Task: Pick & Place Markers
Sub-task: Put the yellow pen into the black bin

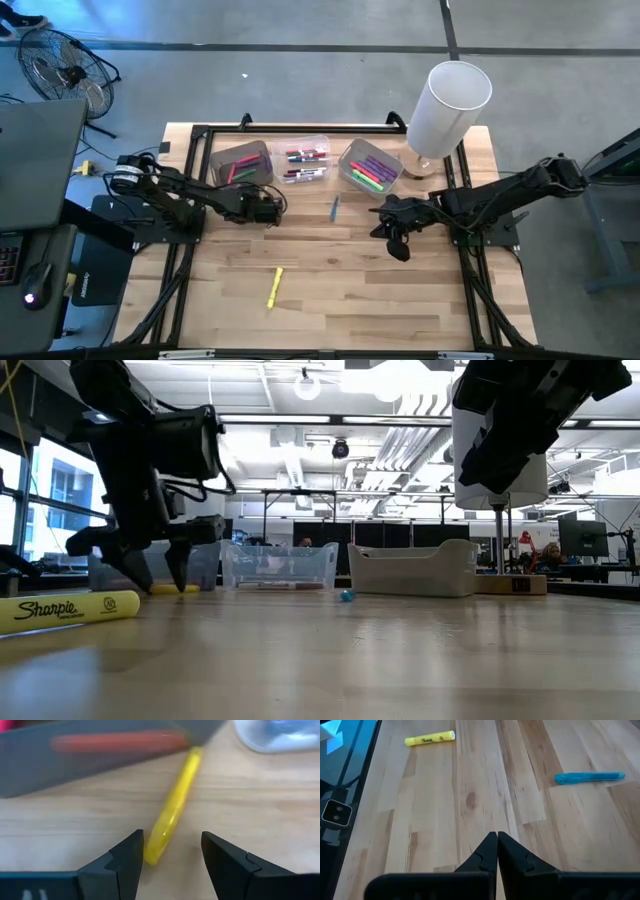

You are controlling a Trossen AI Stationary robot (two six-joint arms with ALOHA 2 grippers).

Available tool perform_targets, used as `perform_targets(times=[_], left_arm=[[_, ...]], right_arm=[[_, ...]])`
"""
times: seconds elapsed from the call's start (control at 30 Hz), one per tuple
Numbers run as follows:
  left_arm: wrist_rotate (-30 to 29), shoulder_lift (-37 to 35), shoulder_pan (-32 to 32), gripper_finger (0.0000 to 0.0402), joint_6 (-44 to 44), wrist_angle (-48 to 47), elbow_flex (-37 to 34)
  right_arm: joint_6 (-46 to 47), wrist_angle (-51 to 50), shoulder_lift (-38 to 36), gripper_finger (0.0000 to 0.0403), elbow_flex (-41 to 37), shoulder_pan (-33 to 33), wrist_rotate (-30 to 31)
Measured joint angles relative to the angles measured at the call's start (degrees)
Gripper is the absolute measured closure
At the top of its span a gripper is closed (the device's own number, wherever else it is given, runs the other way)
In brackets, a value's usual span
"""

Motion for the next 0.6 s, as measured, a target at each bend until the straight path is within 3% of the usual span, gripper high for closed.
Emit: perform_targets(times=[0.2,0.4,0.6], left_arm=[[3.80,-0.13,0.04,0.0206,4.01,2.87,0.45],[3.68,0.02,0.05,0.0207,7.14,2.71,1.25],[6.80,2.51,1.95,0.0239,7.19,0.54,1.60]], right_arm=[[-0.11,-0.10,0.00,0.0401,0.00,0.00,0.48],[-0.10,-0.12,0.02,0.0401,0.00,0.00,0.48],[-0.04,-0.20,0.02,0.0402,0.00,0.00,0.07]])
